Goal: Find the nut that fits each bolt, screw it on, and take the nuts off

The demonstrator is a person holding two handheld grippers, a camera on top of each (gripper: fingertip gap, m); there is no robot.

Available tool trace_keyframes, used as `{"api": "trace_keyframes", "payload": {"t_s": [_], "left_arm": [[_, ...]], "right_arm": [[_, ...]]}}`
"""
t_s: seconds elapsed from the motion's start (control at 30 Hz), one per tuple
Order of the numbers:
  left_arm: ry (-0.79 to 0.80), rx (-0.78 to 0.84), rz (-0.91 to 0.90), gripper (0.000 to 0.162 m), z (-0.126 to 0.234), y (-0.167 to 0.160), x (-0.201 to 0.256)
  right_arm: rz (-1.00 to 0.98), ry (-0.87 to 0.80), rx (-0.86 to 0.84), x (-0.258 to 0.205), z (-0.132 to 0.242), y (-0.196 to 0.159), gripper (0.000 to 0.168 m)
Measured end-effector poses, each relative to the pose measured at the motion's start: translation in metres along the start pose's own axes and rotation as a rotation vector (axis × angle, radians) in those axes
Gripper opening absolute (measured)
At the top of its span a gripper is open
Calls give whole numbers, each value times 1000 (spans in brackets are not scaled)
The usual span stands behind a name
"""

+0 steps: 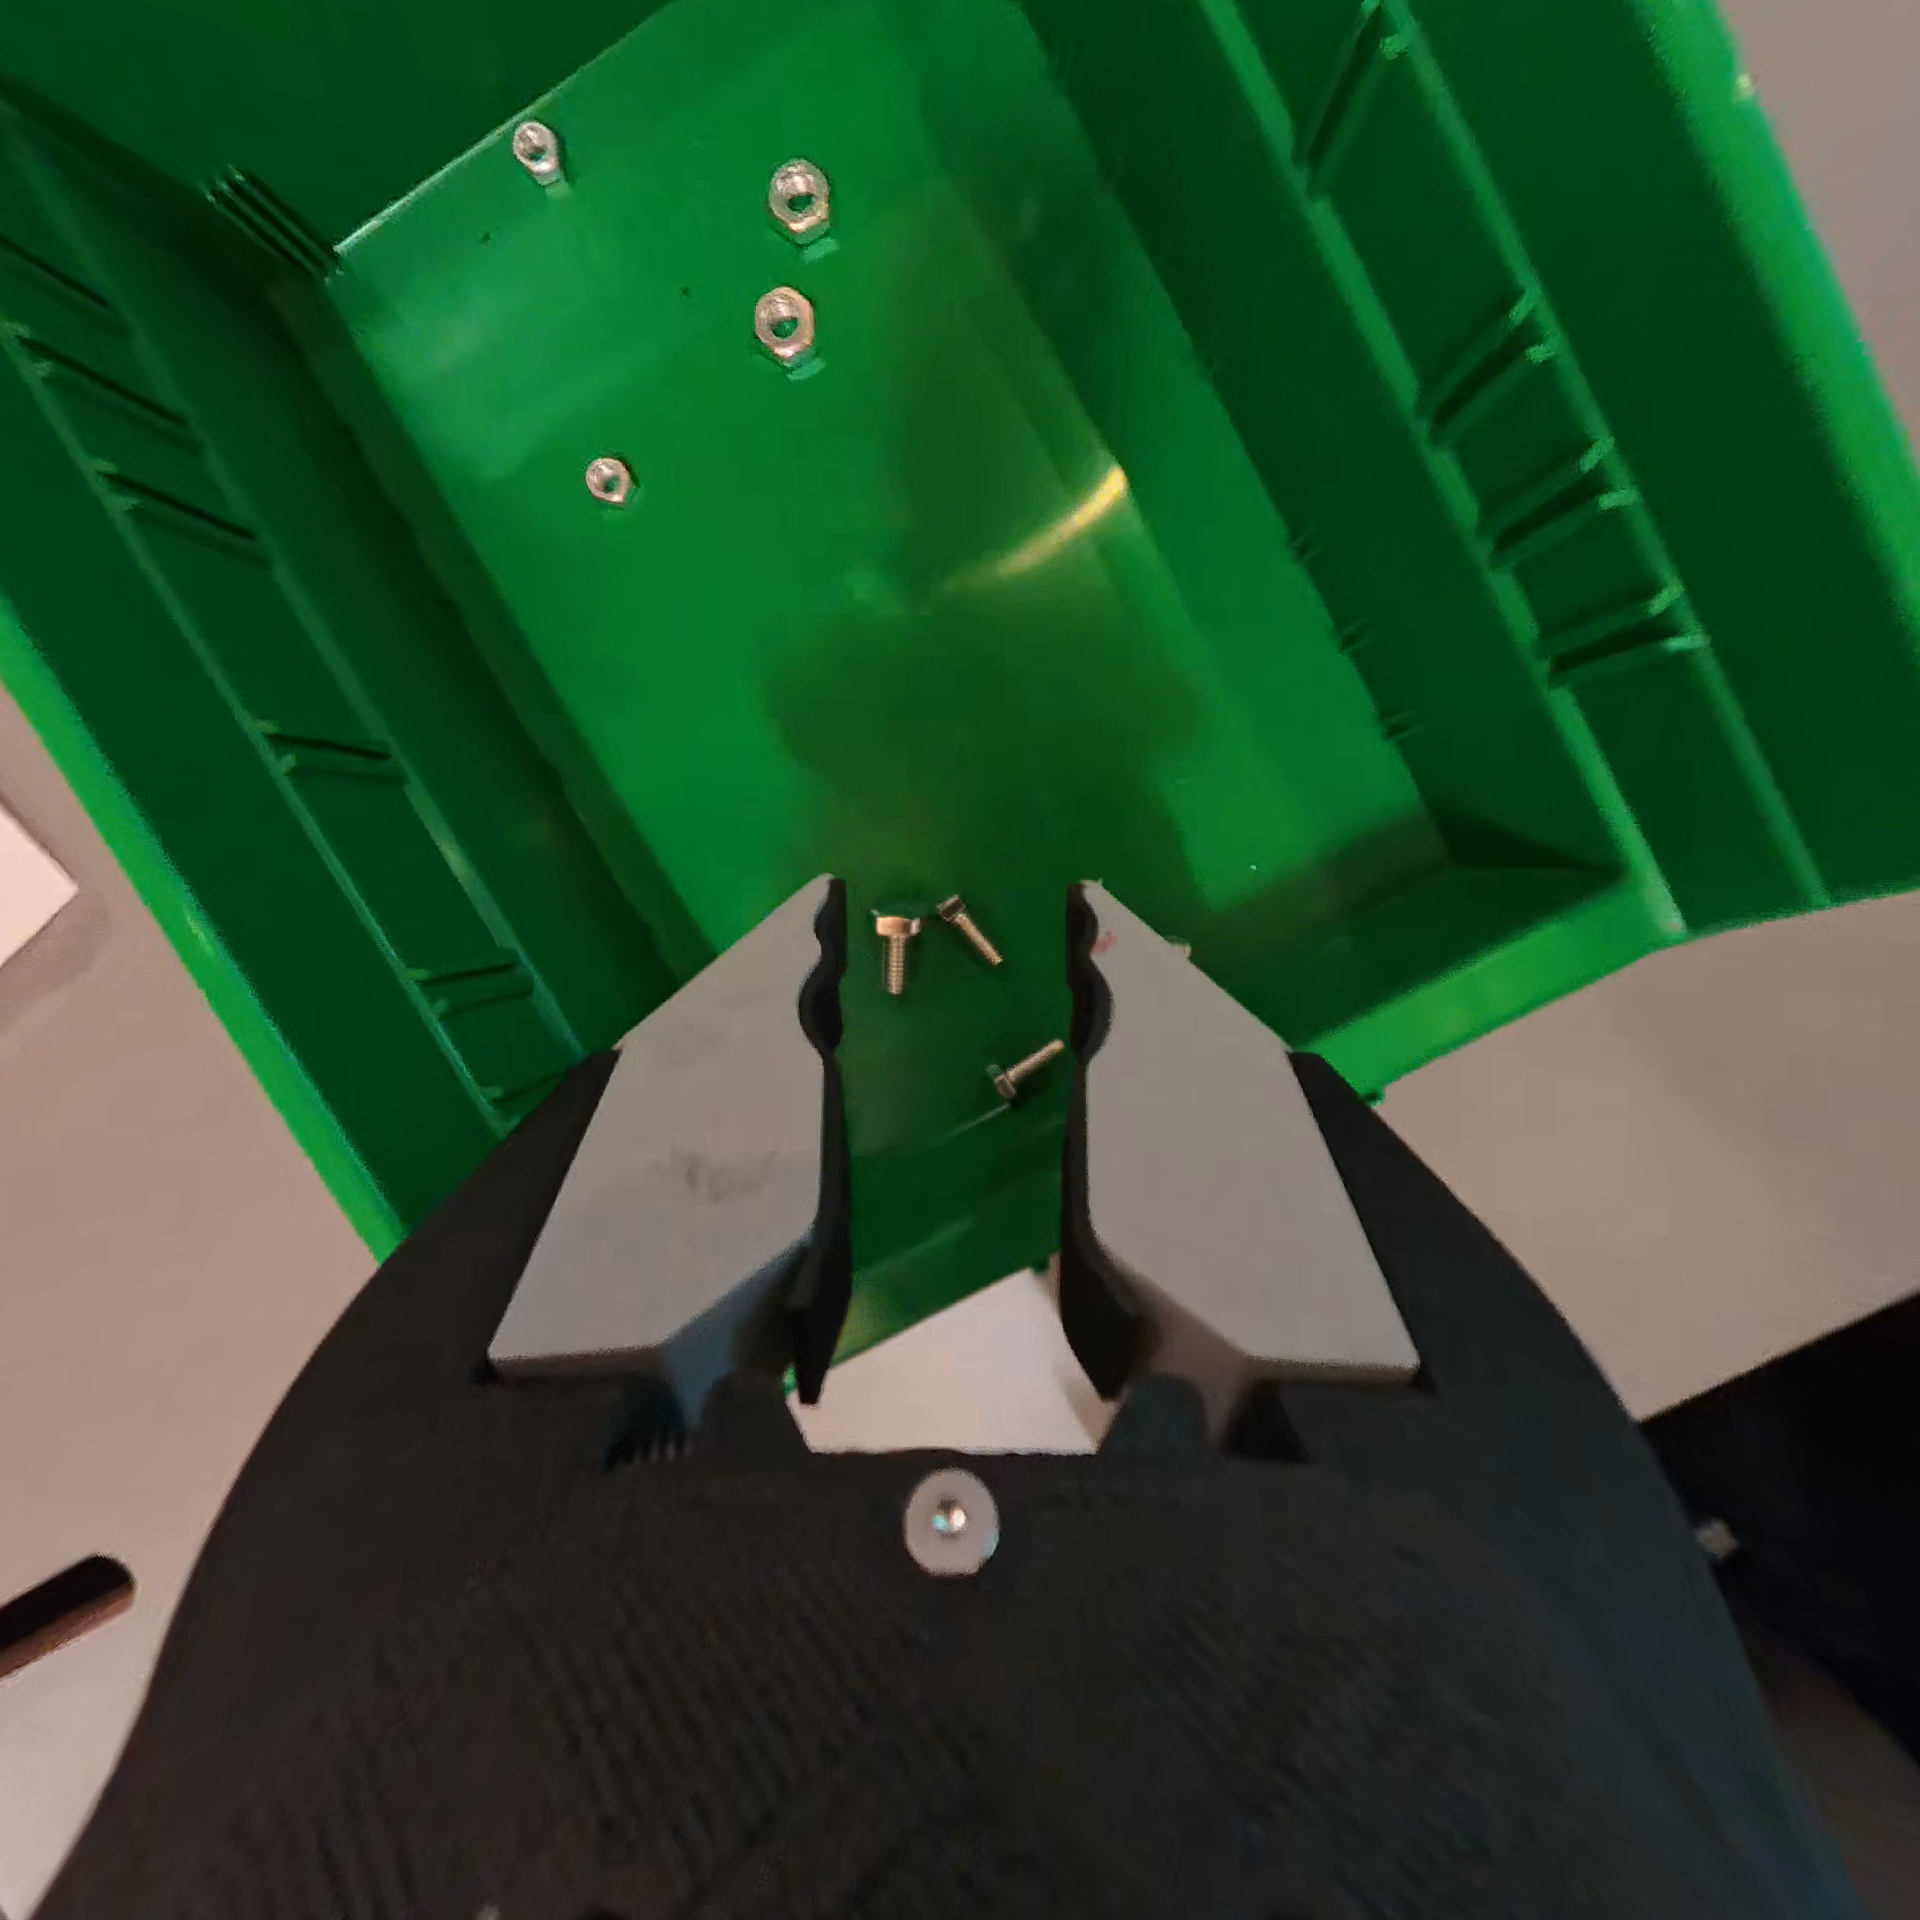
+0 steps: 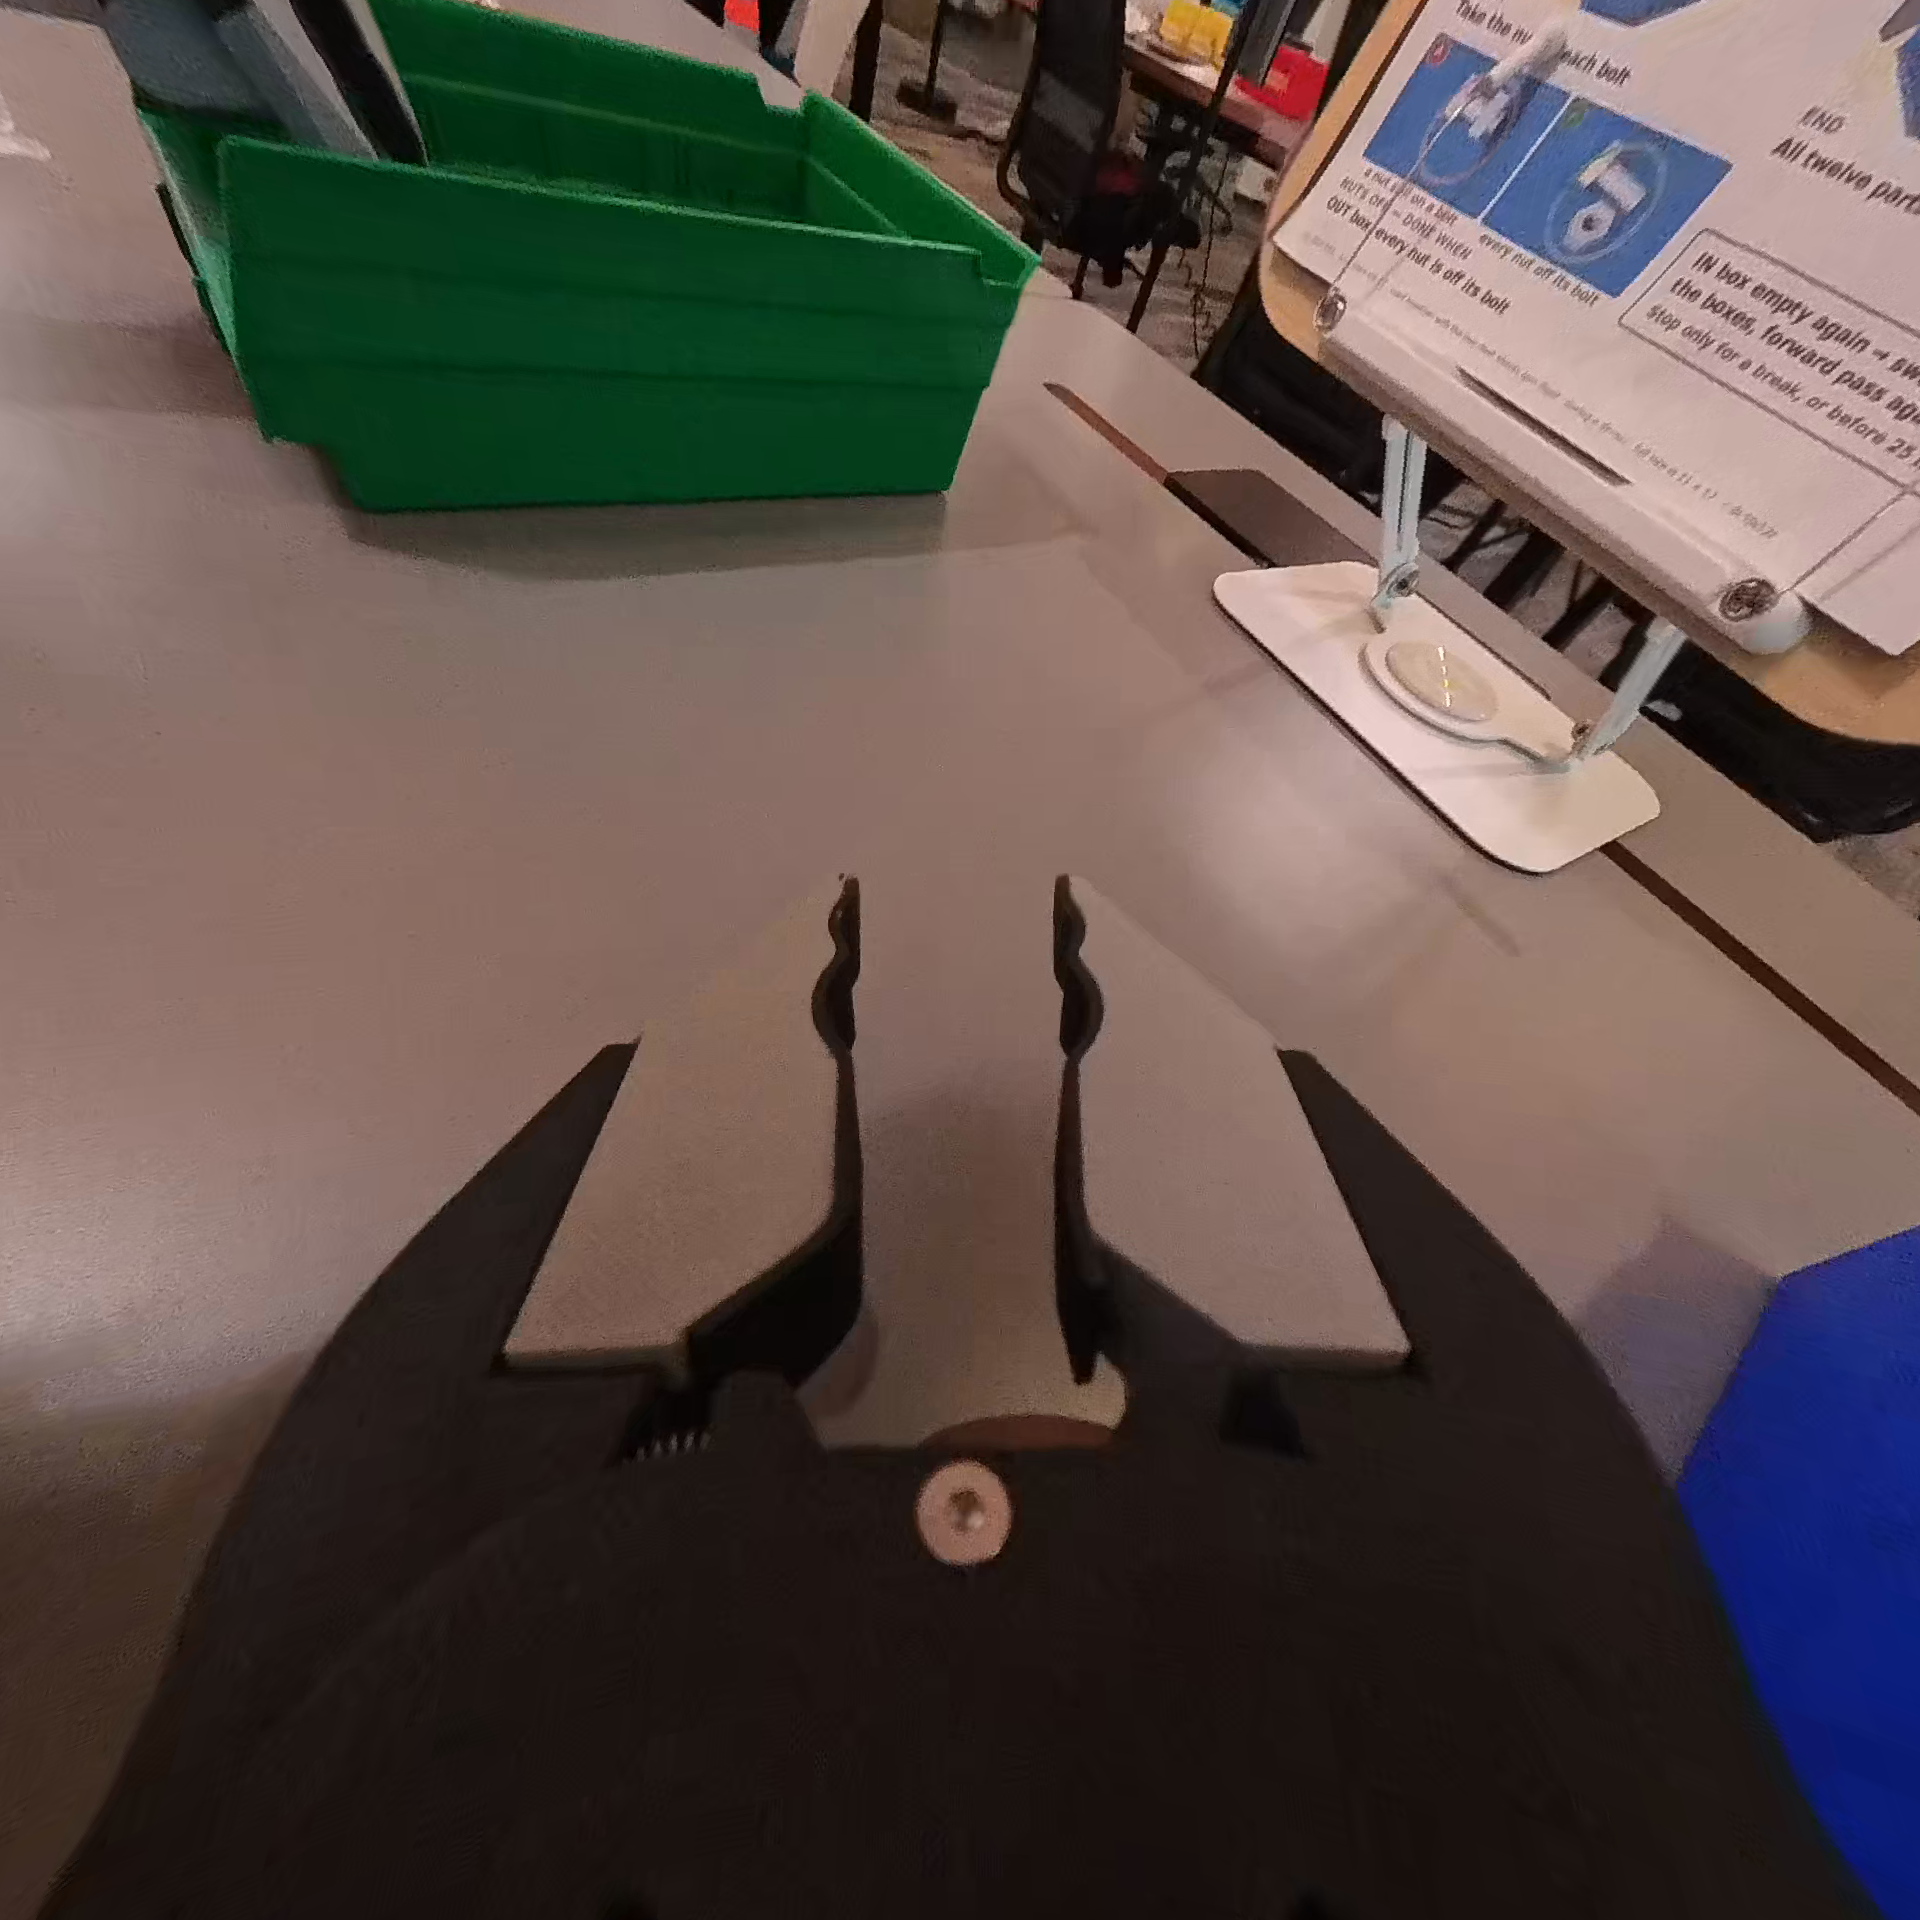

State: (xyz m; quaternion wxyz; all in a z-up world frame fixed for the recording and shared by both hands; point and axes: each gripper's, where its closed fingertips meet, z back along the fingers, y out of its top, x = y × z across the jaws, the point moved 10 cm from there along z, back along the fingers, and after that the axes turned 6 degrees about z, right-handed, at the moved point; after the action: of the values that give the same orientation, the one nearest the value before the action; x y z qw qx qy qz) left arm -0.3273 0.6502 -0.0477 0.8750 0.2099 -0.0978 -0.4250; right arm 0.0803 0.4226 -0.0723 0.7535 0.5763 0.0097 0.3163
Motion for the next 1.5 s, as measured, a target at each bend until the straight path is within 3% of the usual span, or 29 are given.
{"api": "trace_keyframes", "payload": {"t_s": [0.13,0.23,0.33,0.53,0.67,0.8,1.03,1.17,1.3,1.5], "left_arm": [[-146,21,-20,35,-3,3,-3],[-253,-47,-89,34,-9,2,-2],[-287,-91,-233,29,-7,5,-5],[-316,-138,-323,33,-5,13,-13],[-364,-207,-471,33,-13,13,-5],[-407,-277,-730,36,-23,15,6],[-287,-489,-967,33,-47,12,21],[-326,-449,-1022,25,-49,16,41],[-266,-447,-1044,7,-51,16,44],[-109,-422,-1058,6,-46,23,41]], "right_arm": [[47,-119,33,21,0,5,32],[-73,-71,105,28,-5,3,33],[-117,-28,50,29,-10,-10,34],[-85,-38,49,19,-8,-14,33],[-75,-53,40,19,-10,-15,33],[-122,-31,34,22,-13,-18,33],[-188,-18,85,27,-8,-15,33],[-245,25,113,29,-7,-13,33],[-291,55,137,29,-5,-13,33],[-320,96,170,27,0,-9,33]]}}
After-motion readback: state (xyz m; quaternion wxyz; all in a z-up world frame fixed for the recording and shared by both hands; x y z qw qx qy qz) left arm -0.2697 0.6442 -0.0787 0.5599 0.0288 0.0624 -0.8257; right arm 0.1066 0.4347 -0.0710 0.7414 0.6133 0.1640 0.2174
